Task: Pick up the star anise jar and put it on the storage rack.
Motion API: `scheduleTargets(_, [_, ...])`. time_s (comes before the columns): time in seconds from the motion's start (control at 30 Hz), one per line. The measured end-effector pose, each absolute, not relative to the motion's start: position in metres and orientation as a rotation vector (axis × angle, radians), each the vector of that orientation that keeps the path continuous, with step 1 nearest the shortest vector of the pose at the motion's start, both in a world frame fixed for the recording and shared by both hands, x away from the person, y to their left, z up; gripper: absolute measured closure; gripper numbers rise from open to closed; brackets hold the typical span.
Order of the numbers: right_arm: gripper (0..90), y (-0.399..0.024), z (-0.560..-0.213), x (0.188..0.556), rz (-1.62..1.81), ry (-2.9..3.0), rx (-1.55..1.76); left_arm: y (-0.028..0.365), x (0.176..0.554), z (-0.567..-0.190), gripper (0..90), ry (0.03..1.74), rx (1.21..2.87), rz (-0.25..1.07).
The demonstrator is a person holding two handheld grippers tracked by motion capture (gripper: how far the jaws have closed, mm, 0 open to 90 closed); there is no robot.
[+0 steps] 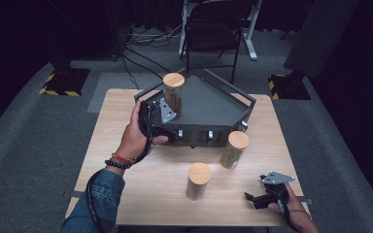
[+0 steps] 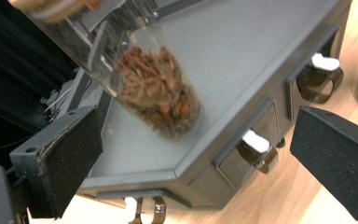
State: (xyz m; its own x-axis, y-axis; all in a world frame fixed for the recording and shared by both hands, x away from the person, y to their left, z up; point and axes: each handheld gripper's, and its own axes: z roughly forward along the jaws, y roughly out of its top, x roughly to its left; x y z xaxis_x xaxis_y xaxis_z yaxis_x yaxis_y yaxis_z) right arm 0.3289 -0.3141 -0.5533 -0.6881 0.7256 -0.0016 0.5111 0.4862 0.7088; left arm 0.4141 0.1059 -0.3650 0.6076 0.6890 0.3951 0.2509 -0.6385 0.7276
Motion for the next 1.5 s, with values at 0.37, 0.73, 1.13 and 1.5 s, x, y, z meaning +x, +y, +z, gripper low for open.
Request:
scheduleTargets(0.37, [0.0, -0.314, -0.553, 0.329, 1.011, 2.435, 1.046, 0.112, 0.400, -0.383, 2.0, 0.728, 2.234, 0.909])
scheduleTargets(0.73, [0.0, -0.314, -0.553, 0.329, 1.011, 2.434, 1.047, 0.121, 0.389, -0.408, 2.1, 0.741, 2.263, 0.890])
scheduleTargets(1.13, [0.0, -0.314, -0.553, 0.329, 1.010, 2.433, 1.047, 0.129, 0.381, -0.431, 2.1, 0.772, 2.287, 0.860])
scheduleTargets(1.5, [0.0, -0.314, -0.553, 0.329, 1.010, 2.433, 1.048, 0.138, 0.373, -0.452, 2.4, 0.804, 2.294, 0.805])
